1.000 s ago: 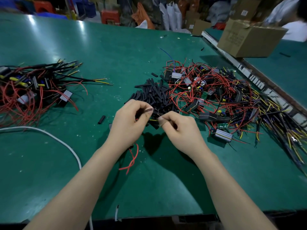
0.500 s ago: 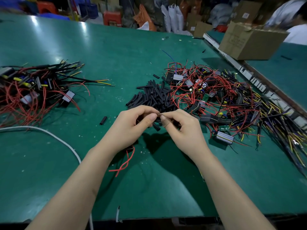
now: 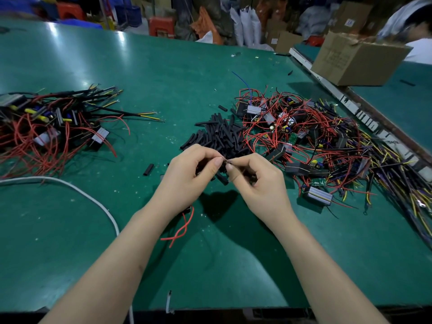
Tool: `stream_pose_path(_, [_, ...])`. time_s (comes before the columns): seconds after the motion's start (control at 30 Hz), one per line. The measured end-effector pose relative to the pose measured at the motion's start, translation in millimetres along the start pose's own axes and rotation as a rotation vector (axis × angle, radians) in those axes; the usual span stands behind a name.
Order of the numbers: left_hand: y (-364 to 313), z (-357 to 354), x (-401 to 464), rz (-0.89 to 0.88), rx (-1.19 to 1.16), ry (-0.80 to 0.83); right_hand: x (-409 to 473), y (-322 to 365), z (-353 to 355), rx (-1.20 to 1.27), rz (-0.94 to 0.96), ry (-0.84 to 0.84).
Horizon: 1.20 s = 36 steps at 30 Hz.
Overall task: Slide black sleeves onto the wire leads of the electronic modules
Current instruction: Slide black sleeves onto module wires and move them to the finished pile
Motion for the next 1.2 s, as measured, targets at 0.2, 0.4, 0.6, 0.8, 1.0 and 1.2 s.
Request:
stream_pose_path(0.2, [-6,-1,1,-0.111,0.069,-0.013,0,5,1,-0.029,0.029,-0.011])
stream_pose_path(0.4, [-12,0,2,-0.238,0.124,-0.052,2,2,-1,0.116,-0.169,0.099])
stream_pose_path(0.6, [-15,-3,0,-0.286,0.197,-0.029,4,-5,-7,0.367,-0.451,0.249])
stream_pose_path(0.8, [-14,-2,1,-0.273,0.218,-0.027,4,-7,-7,0.499,-0.581,0.235])
stream_pose_path(1.0, [-11,-4,2,-0.162,0.074,-0.022,5,-4,-1,0.47,-0.49,0.164])
stream_pose_path(1.2, [0,-5,3,0.119,-0.185,-0.063,4,1,-1,0.423,-0.354,0.151])
Point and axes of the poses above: each hand's wrist, its own x-axis towards the middle knuckle, its own z-axis out of the back of the hand, y = z × x, the point moved 5 cm from there along x, towards the middle knuckle, and after that the axes turned 14 degrees about -z, right-handed, at the moved point
